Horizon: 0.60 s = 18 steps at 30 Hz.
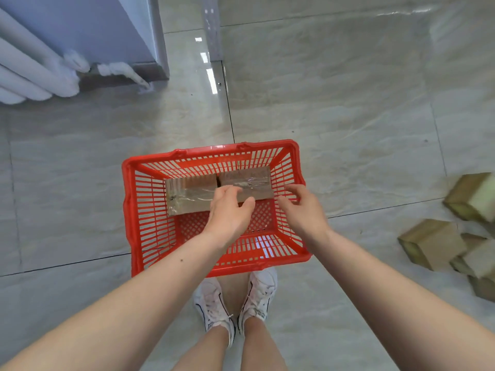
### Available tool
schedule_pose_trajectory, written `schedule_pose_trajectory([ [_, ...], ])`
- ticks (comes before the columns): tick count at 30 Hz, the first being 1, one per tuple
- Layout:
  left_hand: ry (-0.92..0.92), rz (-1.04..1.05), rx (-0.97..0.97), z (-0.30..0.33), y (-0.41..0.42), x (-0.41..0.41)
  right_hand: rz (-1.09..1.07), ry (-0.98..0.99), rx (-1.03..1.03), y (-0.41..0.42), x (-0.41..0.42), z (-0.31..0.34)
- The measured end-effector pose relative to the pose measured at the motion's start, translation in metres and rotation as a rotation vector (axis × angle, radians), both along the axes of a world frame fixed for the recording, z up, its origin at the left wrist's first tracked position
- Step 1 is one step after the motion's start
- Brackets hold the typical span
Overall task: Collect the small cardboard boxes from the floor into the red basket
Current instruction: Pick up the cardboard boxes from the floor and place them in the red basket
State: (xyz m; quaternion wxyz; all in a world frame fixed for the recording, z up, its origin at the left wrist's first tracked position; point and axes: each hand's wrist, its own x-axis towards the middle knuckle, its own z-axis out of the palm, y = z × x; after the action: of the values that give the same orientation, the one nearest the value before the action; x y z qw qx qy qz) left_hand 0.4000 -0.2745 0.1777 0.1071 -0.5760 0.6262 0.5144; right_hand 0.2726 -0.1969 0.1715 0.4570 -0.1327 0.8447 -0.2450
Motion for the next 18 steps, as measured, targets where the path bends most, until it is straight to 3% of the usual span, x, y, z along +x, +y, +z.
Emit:
schedule_pose_trajectory([
  [10,0.08,-0.201,-0.056,0.093,0.029,-0.068,-0.319,0.064,-0.033,0.078,-0.057,0.104],
  [18,0.159,-0.332,-0.052,0.13,0.125,-0.149,-0.592,0.05,-0.086,0.186,-0.108,0.15],
])
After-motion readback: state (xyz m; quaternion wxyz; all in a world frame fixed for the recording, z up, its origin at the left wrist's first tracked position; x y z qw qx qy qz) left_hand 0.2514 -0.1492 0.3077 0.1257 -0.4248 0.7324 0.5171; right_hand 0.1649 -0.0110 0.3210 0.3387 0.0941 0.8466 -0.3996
